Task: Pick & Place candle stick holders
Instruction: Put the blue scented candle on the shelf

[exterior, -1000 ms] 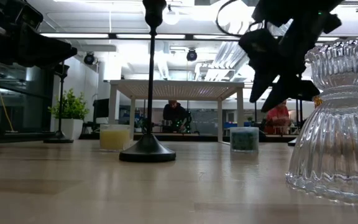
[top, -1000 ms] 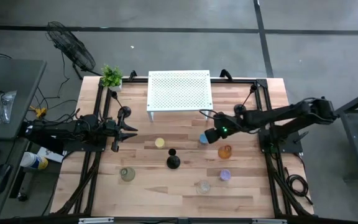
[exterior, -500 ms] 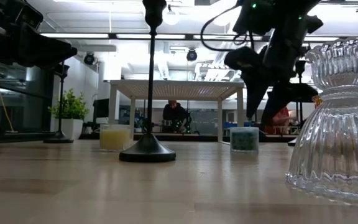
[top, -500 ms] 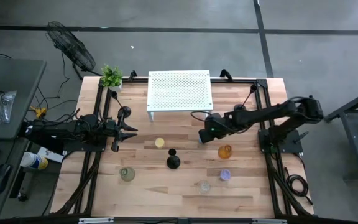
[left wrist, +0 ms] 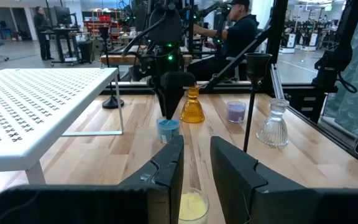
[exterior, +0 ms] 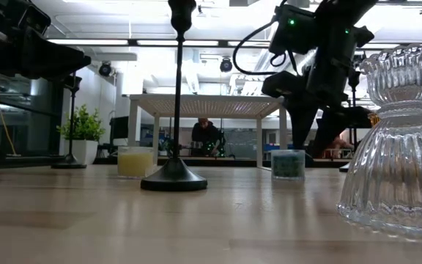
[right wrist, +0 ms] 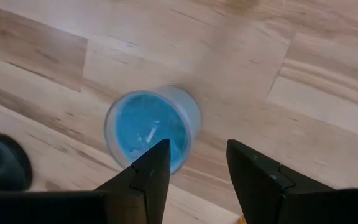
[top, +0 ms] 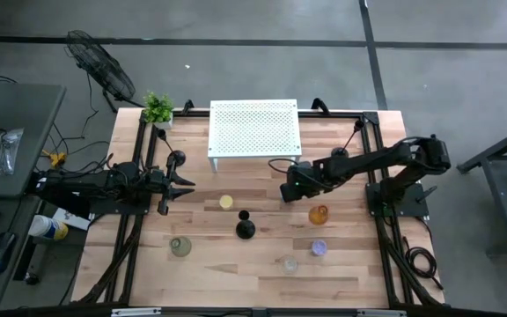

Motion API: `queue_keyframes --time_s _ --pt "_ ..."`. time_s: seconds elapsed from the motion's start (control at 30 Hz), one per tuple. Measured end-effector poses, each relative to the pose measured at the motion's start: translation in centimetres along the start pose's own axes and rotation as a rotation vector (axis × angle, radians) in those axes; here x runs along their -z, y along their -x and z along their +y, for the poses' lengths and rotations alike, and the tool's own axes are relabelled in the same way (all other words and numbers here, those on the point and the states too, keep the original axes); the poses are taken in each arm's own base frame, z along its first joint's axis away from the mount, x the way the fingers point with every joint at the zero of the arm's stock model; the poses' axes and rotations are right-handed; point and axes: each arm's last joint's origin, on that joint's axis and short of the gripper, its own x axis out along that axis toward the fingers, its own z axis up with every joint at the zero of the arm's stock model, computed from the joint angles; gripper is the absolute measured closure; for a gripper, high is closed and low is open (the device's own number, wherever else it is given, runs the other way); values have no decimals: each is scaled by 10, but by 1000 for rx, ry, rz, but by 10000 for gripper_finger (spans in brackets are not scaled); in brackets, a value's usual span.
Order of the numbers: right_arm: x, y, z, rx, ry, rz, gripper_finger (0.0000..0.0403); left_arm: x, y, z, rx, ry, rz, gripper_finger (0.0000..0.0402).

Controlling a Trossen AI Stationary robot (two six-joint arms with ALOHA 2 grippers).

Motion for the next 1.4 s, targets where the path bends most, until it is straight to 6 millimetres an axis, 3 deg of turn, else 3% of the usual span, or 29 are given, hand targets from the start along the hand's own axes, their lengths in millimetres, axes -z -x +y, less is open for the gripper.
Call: queue_keyframes --time_s 0.17,0.47,0.9,1.23,1.4 --pt "-3 0 -2 10 -12 -9 262 0 0 0 0 0 0 325" --pt "-3 -2 -2 9 -4 16 330 0 0 0 0 0 0 325" --pt "-2 -3 -1 0 18 37 393 0 0 0 0 0 0 325" --pt "-1 0 2 -30 26 91 399 0 0 0 0 0 0 325" --pt "-5 19 17 -39 85 102 399 0 0 0 0 0 0 325"
